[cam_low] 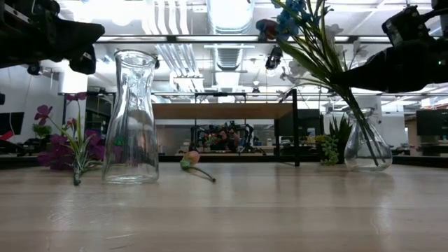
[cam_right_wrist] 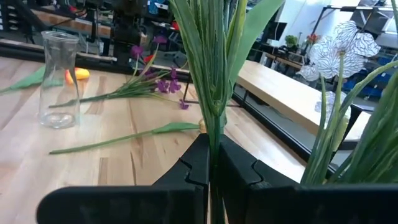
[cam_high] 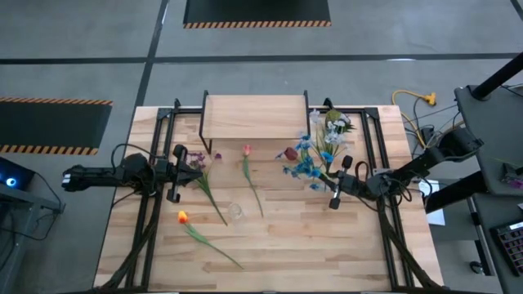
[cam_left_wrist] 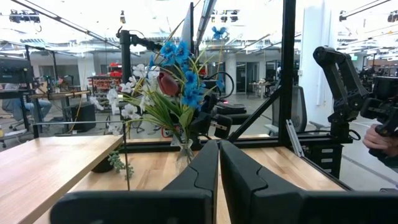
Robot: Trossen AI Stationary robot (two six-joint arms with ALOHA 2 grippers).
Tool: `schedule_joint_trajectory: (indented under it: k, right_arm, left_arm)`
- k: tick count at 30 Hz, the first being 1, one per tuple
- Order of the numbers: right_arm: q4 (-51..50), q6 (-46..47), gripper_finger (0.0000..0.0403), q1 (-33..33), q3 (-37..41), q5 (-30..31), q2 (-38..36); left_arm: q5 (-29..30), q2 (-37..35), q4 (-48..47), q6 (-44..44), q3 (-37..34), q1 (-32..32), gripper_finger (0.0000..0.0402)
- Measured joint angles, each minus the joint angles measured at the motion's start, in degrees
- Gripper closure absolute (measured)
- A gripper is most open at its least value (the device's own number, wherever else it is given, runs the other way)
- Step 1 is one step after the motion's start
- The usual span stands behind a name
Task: Pick and place flowers into a vace then onto a shelf
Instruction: Put the blue flowers into the right crystal vase, then adjust the right transparent crystal vase
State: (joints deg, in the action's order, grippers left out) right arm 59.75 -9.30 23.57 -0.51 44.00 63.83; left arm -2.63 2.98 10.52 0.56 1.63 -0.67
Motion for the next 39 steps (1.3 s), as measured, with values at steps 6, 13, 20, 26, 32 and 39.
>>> schedule_joint_trajectory:
  k: [6,13,20,26,32,39]
  right_arm:
    - [-1.4,6.2,0.039,0.0,0.0,6.1,0.0]
    - [-1.3,11.2,0.039,0.0,0.0,7.2,0.0]
    - [-1.3,12.2,0.039,0.0,0.0,7.2,0.0]
    - [-1.3,13.5,0.0381,0.1,0.0,7.2,0.0]
    - [-1.2,13.5,0.0324,0.2,0.0,7.0,0.0]
    - [-0.8,13.4,0.0255,0.2,0.0,7.0,-0.1]
  left_arm:
    - [0.0,0.0,0.0,0.0,0.0,0.0,0.0402]
    - [0.0,0.0,0.0,0.0,0.0,0.0,0.0402]
    - [0.0,0.0,0.0,0.0,0.0,0.0,0.0402]
    - [0.0,0.0,0.0,0.0,0.0,0.0,0.0402]
    - [0.0,0.0,0.0,0.0,0.0,0.0,0.0402]
    - [0.0,0.0,0.0,0.0,0.0,0.0,0.0402]
